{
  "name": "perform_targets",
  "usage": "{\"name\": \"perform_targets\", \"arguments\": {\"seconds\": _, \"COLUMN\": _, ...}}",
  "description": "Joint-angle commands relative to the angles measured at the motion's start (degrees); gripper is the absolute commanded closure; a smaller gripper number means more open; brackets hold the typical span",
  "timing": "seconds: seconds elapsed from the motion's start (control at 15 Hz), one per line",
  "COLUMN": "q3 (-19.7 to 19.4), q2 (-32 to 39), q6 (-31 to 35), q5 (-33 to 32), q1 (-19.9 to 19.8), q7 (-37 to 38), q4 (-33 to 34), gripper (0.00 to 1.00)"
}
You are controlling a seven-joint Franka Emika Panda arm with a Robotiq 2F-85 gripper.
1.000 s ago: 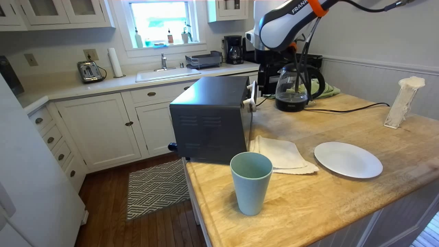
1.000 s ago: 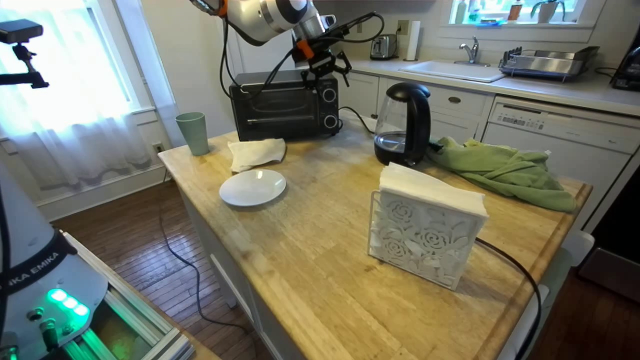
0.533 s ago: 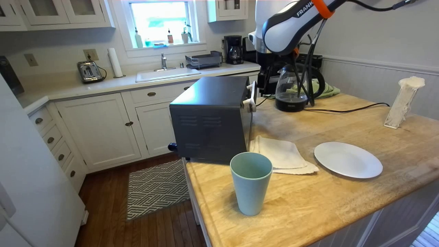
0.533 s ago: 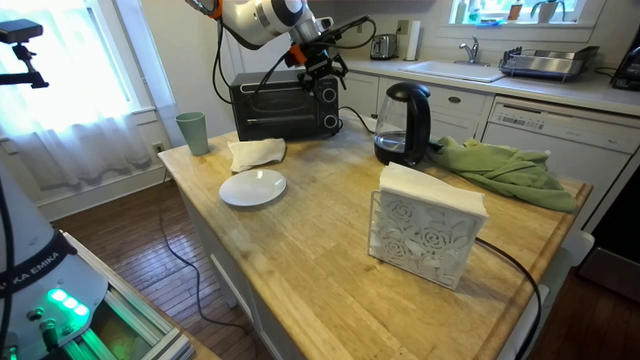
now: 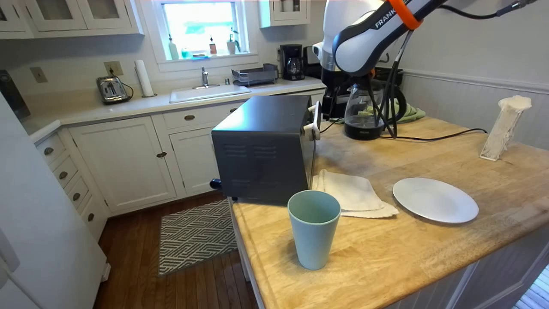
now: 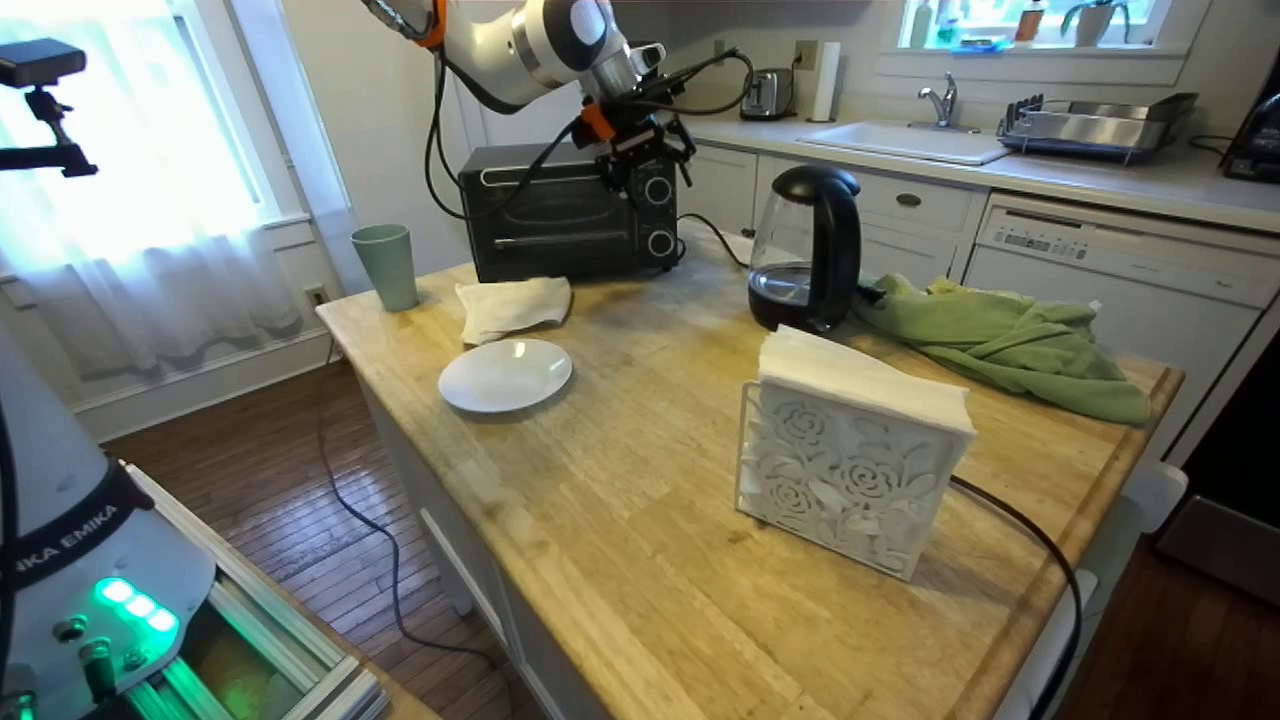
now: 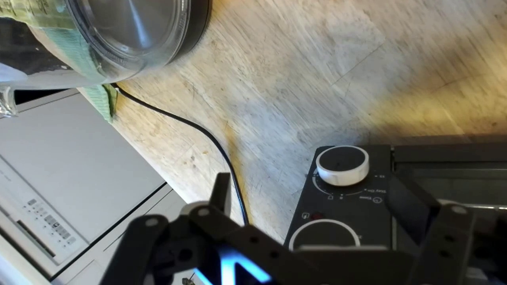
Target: Turn the top knob to the right
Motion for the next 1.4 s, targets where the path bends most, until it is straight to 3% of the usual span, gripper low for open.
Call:
{"name": "perform_targets", "arguments": {"seconds": 0.0, "q3": 2.6, "q2": -1.2, "q6": 4.8, "q5": 2.9, "q1": -1.8, "q7": -2.3, "q4": -2.0, "gripper": 0.0}}
{"name": "perform_targets", "arguments": {"seconds": 0.93, "q3": 10.6, "q2": -2.7, "q6": 9.5, "q5": 13.9, "q1": -8.8, "q7": -13.7, "q4": -2.7, "gripper": 0.12}}
{"name": "perform_targets", "arguments": {"seconds": 1.33, "q3": 9.8, "q2": -2.7, "q6": 5.6, "q5": 14.1, "q1": -8.2, "q7": -13.4, "q4": -1.6, "gripper": 0.17}}
